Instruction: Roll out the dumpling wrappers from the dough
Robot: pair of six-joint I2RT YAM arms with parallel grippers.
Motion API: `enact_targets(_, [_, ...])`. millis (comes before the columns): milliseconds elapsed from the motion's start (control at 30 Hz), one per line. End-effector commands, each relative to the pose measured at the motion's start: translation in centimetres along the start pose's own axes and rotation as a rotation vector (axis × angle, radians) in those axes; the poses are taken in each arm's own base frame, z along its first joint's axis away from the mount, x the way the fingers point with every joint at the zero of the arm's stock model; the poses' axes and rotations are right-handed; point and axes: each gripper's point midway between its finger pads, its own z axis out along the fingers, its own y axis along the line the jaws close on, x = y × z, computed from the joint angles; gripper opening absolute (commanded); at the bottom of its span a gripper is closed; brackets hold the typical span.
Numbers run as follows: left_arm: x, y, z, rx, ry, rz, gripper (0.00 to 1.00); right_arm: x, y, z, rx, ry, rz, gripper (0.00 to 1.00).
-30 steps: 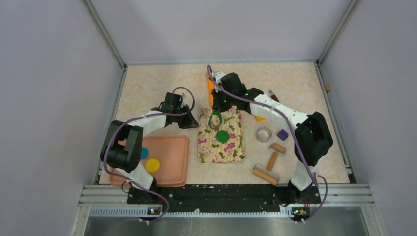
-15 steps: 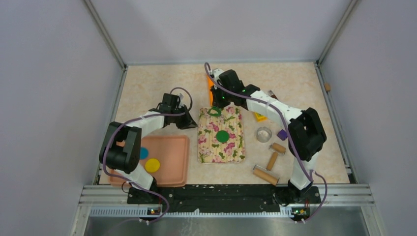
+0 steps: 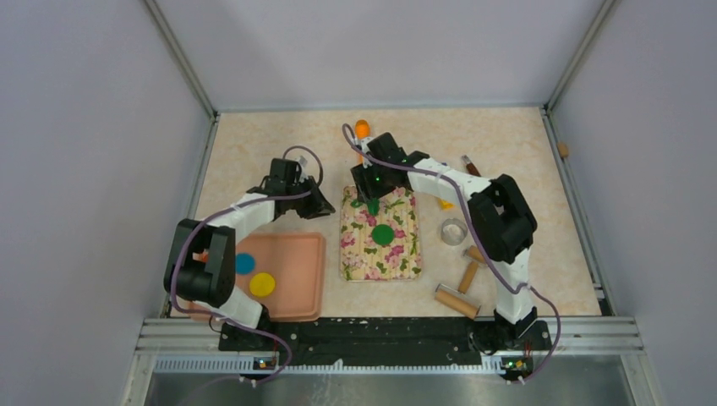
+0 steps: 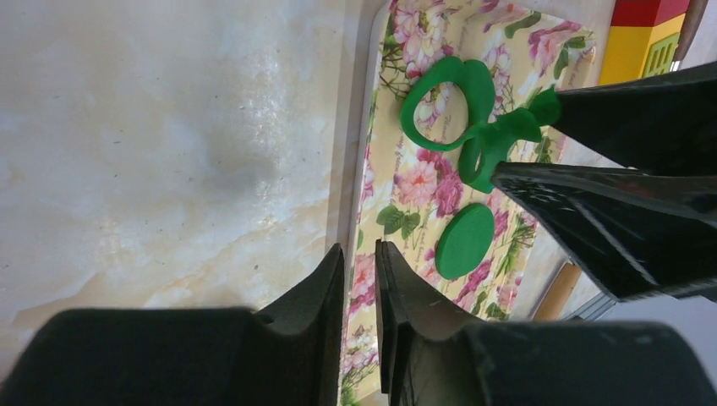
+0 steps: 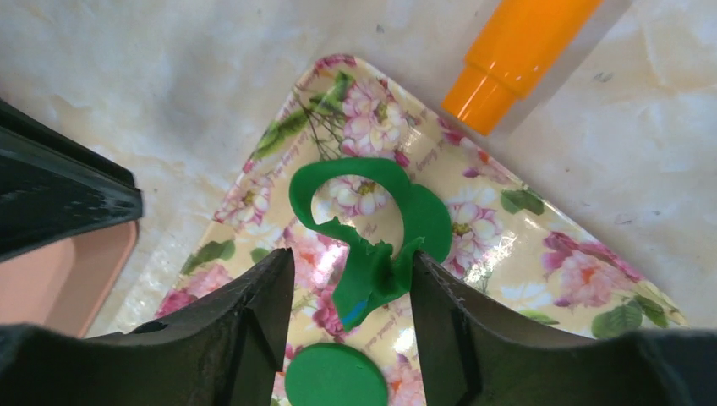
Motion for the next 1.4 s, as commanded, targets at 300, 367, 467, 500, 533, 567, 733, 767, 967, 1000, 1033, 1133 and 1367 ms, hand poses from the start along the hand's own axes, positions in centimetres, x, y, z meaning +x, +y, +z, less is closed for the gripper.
enact_targets(300, [-0.7, -1.1, -1.5, 0.094, -0.072, 0.012, 0.42, -5.3, 1.0, -3.3, -0.146, -0.100, 0.019, 0.76])
enact_targets(367, [-1.5, -2.1, -1.2, 0.140, -0.085, 0.014, 0.45, -4.8, 3.3, -4.1, -0.303, -0.073, 0.015, 0.83])
enact_targets(467, [-3.8, -4.0, -0.6, 0.224, -0.121, 0.036, 0.49, -3.2, 5.6, -4.9, -0.473, -0.018, -0.002, 0.91])
enact_targets(500, [-4.6, -4.7, -0.5, 0.255, -0.123, 0.053, 0.50, -2.8, 6.1, -5.2, -0.509, -0.013, -0.012, 0.91])
enact_targets(533, [-5.2, -5.3, -0.3, 0.280, -0.122, 0.074, 0.51, -2.6, 6.2, -5.3, -0.519, -0.012, -0.020, 0.92])
enact_targets(567, [-6.0, -5.8, -0.1, 0.298, -0.122, 0.093, 0.52, -2.5, 6.4, -5.4, -0.530, -0.011, -0.027, 0.92])
enact_targets(733, [-8.4, -6.6, 1.9, 0.355, -0.082, 0.142, 0.54, -3.1, 6.3, -6.1, -0.558, -0.039, -0.059, 0.93])
enact_targets(767, [-8.5, -6.7, 2.3, 0.365, -0.070, 0.149, 0.54, -3.5, 6.3, -6.2, -0.554, -0.048, -0.068, 0.92])
enact_targets(967, [-8.2, -7.8, 2.6, 0.456, -0.028, 0.155, 0.53, -5.7, 5.4, -7.1, -0.460, -0.117, -0.194, 0.93])
enact_targets(1000, [-7.9, -8.4, 2.5, 0.498, -0.014, 0.156, 0.54, -5.6, 5.3, -7.1, -0.453, -0.118, -0.211, 0.93])
enact_targets(1033, [-7.8, -9.2, 2.3, 0.543, 0.000, 0.160, 0.54, -5.5, 5.2, -7.0, -0.450, -0.117, -0.220, 0.93])
enact_targets(1133, [-7.2, -10.5, 2.2, 0.591, 0.035, 0.196, 0.55, -4.8, 5.0, -6.7, -0.446, -0.101, -0.216, 0.94])
enact_targets(1367, [-5.8, -11.3, 2.9, 0.612, 0.101, 0.259, 0.56, -4.8, 5.3, -6.6, -0.458, -0.098, -0.187, 0.94])
